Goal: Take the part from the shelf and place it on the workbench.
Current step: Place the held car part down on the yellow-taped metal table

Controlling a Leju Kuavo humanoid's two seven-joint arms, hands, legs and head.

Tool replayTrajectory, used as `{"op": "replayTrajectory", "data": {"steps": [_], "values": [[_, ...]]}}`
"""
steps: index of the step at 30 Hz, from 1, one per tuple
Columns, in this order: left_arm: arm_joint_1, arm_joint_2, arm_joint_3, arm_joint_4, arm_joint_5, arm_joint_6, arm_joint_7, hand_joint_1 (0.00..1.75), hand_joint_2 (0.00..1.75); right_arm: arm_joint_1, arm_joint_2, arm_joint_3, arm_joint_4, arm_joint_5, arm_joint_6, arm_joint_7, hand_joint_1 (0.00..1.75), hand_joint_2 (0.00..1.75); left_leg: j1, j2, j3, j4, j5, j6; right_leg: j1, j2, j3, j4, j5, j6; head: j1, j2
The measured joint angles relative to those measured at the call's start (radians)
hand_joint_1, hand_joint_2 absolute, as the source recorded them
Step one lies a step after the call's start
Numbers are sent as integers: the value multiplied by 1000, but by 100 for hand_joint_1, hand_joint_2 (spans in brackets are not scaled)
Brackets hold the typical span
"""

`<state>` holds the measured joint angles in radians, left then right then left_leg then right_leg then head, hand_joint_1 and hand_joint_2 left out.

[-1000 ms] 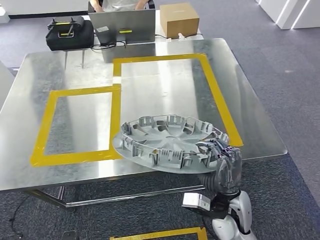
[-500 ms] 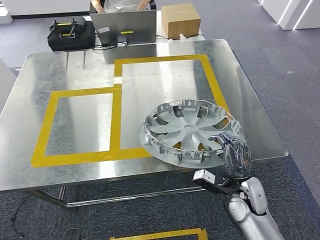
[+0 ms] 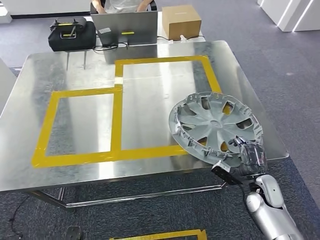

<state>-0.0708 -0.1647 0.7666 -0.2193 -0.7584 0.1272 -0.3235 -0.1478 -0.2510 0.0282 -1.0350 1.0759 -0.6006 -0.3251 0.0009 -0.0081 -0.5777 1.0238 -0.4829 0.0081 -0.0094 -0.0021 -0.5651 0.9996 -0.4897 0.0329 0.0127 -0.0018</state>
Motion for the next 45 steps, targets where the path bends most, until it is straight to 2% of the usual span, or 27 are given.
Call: {"op": "replayTrajectory", "data": {"steps": [3,4,7,8,9,10,11,13,14,16,18,20,22,23,24,25,27,29,32,34,35,37,38,39,40,43,45], "values": [[0,0,1,0,-6,-2,7,0,0,-34,-27,-23,76,-8,35,-2,175,175,2,0,2,-9,6,20,-4,0,-8,13,-14,18,2,0],[-1,1,2,0,-9,-1,11,0,0,-47,-37,-33,102,-14,49,-7,175,175,3,1,3,-12,9,26,-4,0,-25,49,-35,23,4,0],[-1,2,4,0,-19,2,29,0,0,-82,-61,-60,173,-34,78,-29,175,175,0,1,2,-13,11,36,-4,1,-118,242,-122,30,8,0],[0,2,5,0,-22,3,35,0,0,-89,-66,-66,189,-38,82,-36,175,175,-1,0,3,-13,11,37,-3,1,-138,281,-130,30,8,0],[1,2,5,0,-25,3,39,0,0,-94,-70,-70,200,-40,85,-40,175,175,-4,0,3,-13,11,38,-2,1,-138,280,-117,28,8,0],[2,2,5,0,-28,3,42,0,44,-99,-74,-74,208,-42,86,-44,131,131,-6,-1,5,-13,11,39,-1,1,-117,236,-87,23,8,0],[2,2,5,0,-29,4,42,0,87,-104,-78,-76,215,-42,88,-45,87,87,-8,-2,6,-13,11,39,2,0,-80,163,-50,14,8,0],[1,0,5,0,-30,4,43,0,175,-116,-88,-79,222,-43,91,-46,0,0,-13,-2,8,-12,10,37,10,-5,-14,30,-8,-5,7,0],[1,-1,5,0,-30,4,44,0,175,-120,-92,-82,226,-43,94,-46,0,0,-12,-2,8,-12,9,34,14,-7,2,-2,-3,-12,7,0],[1,-2,6,0,-31,5,45,0,87,-122,-98,-88,233,-43,98,-44,0,0,-10,-1,9,-12,8,25,19,-8,7,-15,-2,-18,7,0],[1,-1,6,0,-31,10,45,0,0,-120,-101,-92,237,-42,98,-44,0,0,-10,0,6,-1,-2,13,13,-6,18,-27,8,-21,6,0],[0,0,7,0,-30,17,45,0,0,-117,-101,-93,237,-41,98,-46,0,0,-7,1,-20,65,-46,-2,5,-5,26,-38,18,-24,3,0],[0,1,9,0,-32,23,44,0,0,-110,-101,-94,237,-40,96,-48,0,0,2,1,-71,182,-108,-15,3,-5,26,-38,19,-25,1,0],[1,2,12,0,-34,26,42,0,0,-104,-101,-94,236,-39,94,-49,0,0,6,1,-90,227,-123,-20,2,-6,26,-38,19,-25,1,0],[1,3,15,0,-35,28,39,0,0,-98,-101,-94,234,-36,91,-50,0,0,11,1,-97,241,-119,-25,0,-6,26,-37,18,-23,1,0],[1,3,17,0,-36,30,37,0,0,-93,-102,-95,231,-34,89,-51,0,0,15,1,-87,217,-95,-30,-3,-6,26,-35,16,-20,1,0],[1,5,20,0,-38,31,33,0,0,-88,-103,-95,222,-27,86,-56,0,0,24,1,-32,102,-32,-38,-10,-5,25,-26,10,-9,1,0],[-1,5,22,1,-43,31,33,0,0,-85,-106,-95,209,-23,80,-64,0,0,24,-2,3,19,-4,-32,-11,-3,17,-11,2,6,-1,0],[-3,6,23,1,-51,31,33,0,0,-76,-110,-95,185,-24,55,-80,0,0,17,-5,-1,10,-4,-3,-15,-2,7,-7,2,25,-1,0],[-4,6,24,1,-52,31,32,0,0,-73,-110,-95,170,-25,35,-88,0,0,17,-4,-2,6,-1,12,-19,-2,-11,19,-19,32,1,0],[-6,6,24,1,-52,30,32,0,0,-73,-111,-95,163,-23,23,-93,0,0,17,-4,-3,4,1,18,-20,-2,-34,63,-44,33,3,0],[-9,6,24,1,-53,27,31,0,0,-73,-111,-95,149,-16,-4,-103,0,0,14,-4,-4,5,-1,25,-19,-1,-101,200,-103,34,6,0],[-9,6,24,1,-53,27,31,0,0,-71,-111,-95,142,-12,-18,-108,0,0,12,-4,-4,5,-1,27,-19,-1,-131,259,-120,34,7,0],[-9,6,24,1,-54,27,31,0,0,-69,-111,-95,136,-8,-30,-112,0,0,11,-4,-3,5,-2,28,-19,-1,-147,287,-119,33,7,0],[-9,6,24,1,-54,27,31,0,0,-68,-111,-94,129,-5,-39,-116,0,0,10,-4,-3,5,-3,28,-19,-1,-145,273,-98,31,7,0],[-11,5,24,1,-56,27,31,0,0,-69,-111,-94,109,2,-58,-120,0,0,8,-6,1,6,-8,24,-17,-1,-60,86,-3,24,7,0],[-13,5,24,1,-59,26,31,0,0,-70,-111,-93,96,12,-75,-123,0,0,5,-6,-2,8,-9,15,-13,0,-26,19,8,21,7,0]]}}
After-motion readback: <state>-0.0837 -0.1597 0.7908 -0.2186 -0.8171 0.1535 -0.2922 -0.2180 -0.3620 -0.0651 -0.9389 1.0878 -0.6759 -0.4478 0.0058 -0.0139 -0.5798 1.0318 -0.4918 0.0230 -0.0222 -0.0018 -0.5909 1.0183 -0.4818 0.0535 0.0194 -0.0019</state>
